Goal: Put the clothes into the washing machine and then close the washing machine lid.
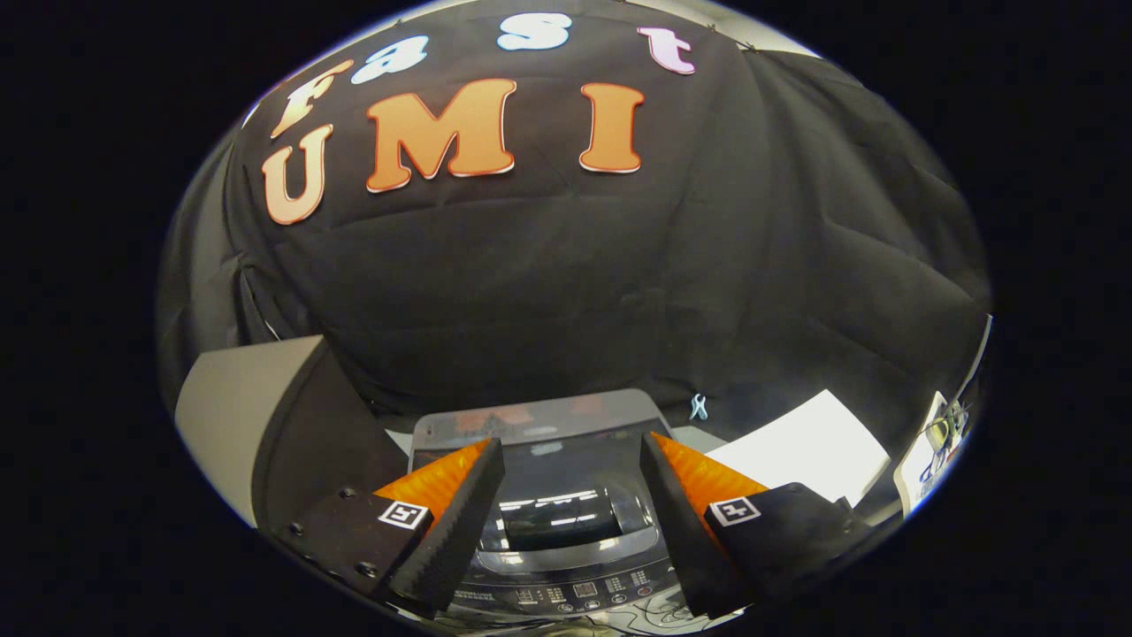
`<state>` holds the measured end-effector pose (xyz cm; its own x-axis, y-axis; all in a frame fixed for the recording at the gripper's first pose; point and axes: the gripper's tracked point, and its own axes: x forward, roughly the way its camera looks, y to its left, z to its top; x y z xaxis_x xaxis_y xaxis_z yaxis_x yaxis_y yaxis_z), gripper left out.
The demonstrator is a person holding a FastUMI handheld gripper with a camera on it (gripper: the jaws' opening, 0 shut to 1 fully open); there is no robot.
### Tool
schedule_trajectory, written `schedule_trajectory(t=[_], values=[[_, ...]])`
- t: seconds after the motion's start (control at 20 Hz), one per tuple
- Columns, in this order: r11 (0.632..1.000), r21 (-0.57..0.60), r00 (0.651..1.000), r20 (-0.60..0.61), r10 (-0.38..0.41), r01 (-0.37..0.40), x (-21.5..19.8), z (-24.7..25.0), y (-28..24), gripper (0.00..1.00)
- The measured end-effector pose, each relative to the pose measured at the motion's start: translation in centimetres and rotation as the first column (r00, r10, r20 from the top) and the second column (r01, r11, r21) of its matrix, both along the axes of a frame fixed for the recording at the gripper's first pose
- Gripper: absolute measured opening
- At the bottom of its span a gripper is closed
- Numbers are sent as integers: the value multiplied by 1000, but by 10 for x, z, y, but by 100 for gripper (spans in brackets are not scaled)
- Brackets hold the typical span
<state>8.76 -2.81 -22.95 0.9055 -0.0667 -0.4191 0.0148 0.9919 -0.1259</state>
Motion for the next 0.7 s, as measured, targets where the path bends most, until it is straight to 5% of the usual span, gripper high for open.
schedule_trajectory(t=[0.7], values=[[999, -10, 961, 271, 48, -47, -25, 181, 10, 99]])
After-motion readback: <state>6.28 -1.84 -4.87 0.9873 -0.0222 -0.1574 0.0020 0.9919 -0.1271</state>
